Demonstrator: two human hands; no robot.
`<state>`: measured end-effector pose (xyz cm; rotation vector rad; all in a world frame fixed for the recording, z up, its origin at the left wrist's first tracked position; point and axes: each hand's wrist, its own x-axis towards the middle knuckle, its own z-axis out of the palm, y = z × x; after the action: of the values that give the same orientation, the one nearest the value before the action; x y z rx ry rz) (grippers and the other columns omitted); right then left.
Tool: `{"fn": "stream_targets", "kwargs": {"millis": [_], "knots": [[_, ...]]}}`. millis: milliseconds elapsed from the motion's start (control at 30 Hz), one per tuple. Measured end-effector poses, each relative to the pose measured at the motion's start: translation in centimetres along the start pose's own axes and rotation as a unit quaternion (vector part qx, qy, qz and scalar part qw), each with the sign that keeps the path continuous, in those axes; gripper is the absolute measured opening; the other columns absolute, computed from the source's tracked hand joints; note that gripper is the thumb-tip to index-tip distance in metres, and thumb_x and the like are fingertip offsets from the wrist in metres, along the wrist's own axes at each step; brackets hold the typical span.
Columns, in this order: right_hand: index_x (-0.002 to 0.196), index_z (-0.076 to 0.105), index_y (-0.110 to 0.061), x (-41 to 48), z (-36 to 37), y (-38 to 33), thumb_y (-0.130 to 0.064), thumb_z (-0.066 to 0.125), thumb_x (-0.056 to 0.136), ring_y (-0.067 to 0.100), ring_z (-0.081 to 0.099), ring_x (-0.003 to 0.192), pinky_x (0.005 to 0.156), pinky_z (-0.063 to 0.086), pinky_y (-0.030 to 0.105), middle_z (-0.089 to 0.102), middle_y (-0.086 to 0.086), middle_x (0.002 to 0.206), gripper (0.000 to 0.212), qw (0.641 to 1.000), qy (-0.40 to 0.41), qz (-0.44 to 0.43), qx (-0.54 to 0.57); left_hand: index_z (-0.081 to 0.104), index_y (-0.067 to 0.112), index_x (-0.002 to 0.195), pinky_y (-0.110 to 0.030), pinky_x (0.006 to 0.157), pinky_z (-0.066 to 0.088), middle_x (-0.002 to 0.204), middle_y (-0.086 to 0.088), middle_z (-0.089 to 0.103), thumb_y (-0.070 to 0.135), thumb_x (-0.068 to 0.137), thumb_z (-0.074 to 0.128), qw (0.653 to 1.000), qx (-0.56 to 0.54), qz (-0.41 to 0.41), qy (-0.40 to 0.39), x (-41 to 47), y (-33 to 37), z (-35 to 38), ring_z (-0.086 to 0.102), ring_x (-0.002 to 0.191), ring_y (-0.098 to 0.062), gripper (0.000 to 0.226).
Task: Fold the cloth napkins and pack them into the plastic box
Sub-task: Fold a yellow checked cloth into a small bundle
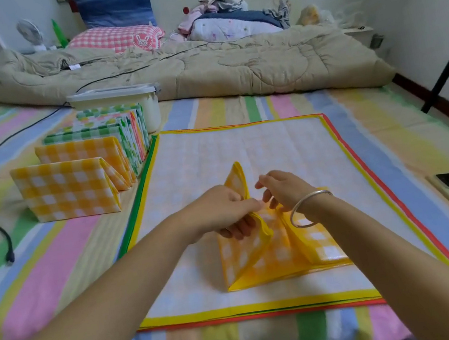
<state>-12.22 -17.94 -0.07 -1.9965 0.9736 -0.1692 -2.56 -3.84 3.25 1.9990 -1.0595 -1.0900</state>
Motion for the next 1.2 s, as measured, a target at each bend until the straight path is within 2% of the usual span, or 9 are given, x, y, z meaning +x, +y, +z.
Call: {"fn": "stream_targets", "kwargs": {"millis": [167, 267, 367, 467, 567, 700, 967, 1067, 1200], "knots": [[0.088, 0.063, -0.015, -0.2, 0.0, 1.6, -0.047, 0.043, 0.100, 0.017, 0.062, 0.064, 0.074, 0.052, 0.036, 0.067, -0.003, 0.067, 0.040, 0.999, 0.038, -0.014, -0.011, 0.065, 0.016, 0.073, -0.022, 0.056, 0.049, 0.055, 0.006, 0.067, 0.050, 0.097, 0.052, 0.991, 0.111, -0.070, -0.027, 2.8, 0.7, 4.1, 0.063, 0.053, -0.010, 0.043], [0.095, 0.063, -0.016, 0.4, 0.4, 2.6, -0.043, 0.050, 0.098, 0.021, 0.065, 0.077, 0.076, 0.053, 0.035, 0.070, 0.002, 0.085, 0.030, 0.996, 0.087, -0.012, -0.020, 0.069, 0.019, 0.068, -0.024, 0.059, 0.050, 0.064, 0.003, 0.072, 0.055, 0.095, 0.051, 0.984, 0.164, -0.070, -0.003, 3.3, 0.1, 5.3, 0.065, 0.056, -0.011, 0.049], [0.100, 0.065, -0.018, 0.5, 0.9, 3.8, -0.035, 0.053, 0.096, 0.024, 0.065, 0.086, 0.079, 0.052, 0.035, 0.070, 0.004, 0.095, 0.021, 0.992, 0.119, -0.004, -0.033, 0.069, 0.019, 0.073, -0.030, 0.070, 0.052, 0.073, 0.003, 0.073, 0.047, 0.092, 0.055, 0.955, 0.258, 0.008, 0.147, 3.0, -1.4, 5.2, 0.067, 0.075, -0.014, 0.036], [0.100, 0.066, -0.014, 0.2, 1.1, 4.1, -0.032, 0.048, 0.099, 0.026, 0.062, 0.088, 0.075, 0.048, 0.035, 0.070, 0.005, 0.096, 0.025, 0.988, 0.150, -0.007, -0.034, 0.067, 0.026, 0.105, -0.030, 0.094, 0.044, 0.112, 0.006, 0.068, 0.037, 0.090, 0.055, 0.920, 0.244, 0.162, 0.261, 3.2, -3.7, 4.5, 0.058, 0.111, -0.018, 0.022], [0.093, 0.064, -0.016, -0.1, 1.3, 4.2, -0.043, 0.050, 0.097, 0.019, 0.058, 0.079, 0.067, 0.041, 0.032, 0.065, -0.003, 0.082, 0.030, 0.984, 0.174, -0.026, -0.034, 0.042, 0.023, 0.149, -0.028, 0.122, 0.012, 0.162, 0.006, 0.028, 0.050, 0.087, 0.042, 0.934, 0.251, 0.213, 0.143, 4.0, -6.0, 4.5, 0.020, 0.150, -0.012, 0.067], [0.095, 0.066, -0.024, -0.4, 2.1, 4.8, -0.037, 0.068, 0.087, 0.011, 0.058, 0.074, 0.066, 0.040, 0.025, 0.058, -0.014, 0.072, 0.015, 0.980, 0.176, -0.046, -0.080, -0.004, 0.029, 0.158, -0.033, 0.123, -0.009, 0.164, 0.013, -0.015, 0.077, 0.082, 0.008, 0.921, 0.338, 0.181, 0.068, 4.3, -7.7, 5.4, -0.016, 0.150, -0.004, 0.091], [0.103, 0.071, -0.025, -0.5, 1.3, 5.0, -0.012, 0.054, 0.093, 0.010, 0.063, 0.079, 0.082, 0.052, 0.028, 0.072, -0.007, 0.093, 0.022, 0.981, 0.174, -0.079, -0.029, -0.017, 0.026, 0.157, -0.042, 0.123, -0.010, 0.163, 0.005, -0.025, 0.097, 0.060, -0.010, 0.885, 0.434, 0.151, 0.076, 4.2, -8.2, 6.6, -0.026, 0.149, -0.013, 0.121], [0.106, 0.069, -0.024, -1.5, -0.2, 5.7, -0.004, 0.050, 0.093, 0.013, 0.062, 0.100, 0.089, 0.047, 0.025, 0.068, -0.006, 0.107, 0.031, 0.971, 0.173, -0.150, -0.069, -0.020, 0.026, 0.156, -0.044, 0.123, -0.010, 0.163, 0.002, -0.026, 0.103, 0.055, -0.001, 0.884, 0.445, 0.137, 0.048, 4.2, -7.8, 6.3, -0.026, 0.149, -0.017, 0.128], [0.146, 0.038, -0.032, -3.4, -1.5, 7.3, -0.050, 0.020, 0.092, 0.024, 0.019, 0.147, 0.118, 0.014, 0.041, 0.027, -0.003, 0.158, 0.060, 0.924, 0.068, -0.162, -0.339, -0.023, 0.035, 0.154, -0.050, 0.122, -0.009, 0.163, 0.000, -0.025, 0.098, 0.065, 0.035, 0.889, 0.444, 0.108, 0.020, 4.4, -6.5, 6.4, -0.024, 0.150, -0.024, 0.123]]}}
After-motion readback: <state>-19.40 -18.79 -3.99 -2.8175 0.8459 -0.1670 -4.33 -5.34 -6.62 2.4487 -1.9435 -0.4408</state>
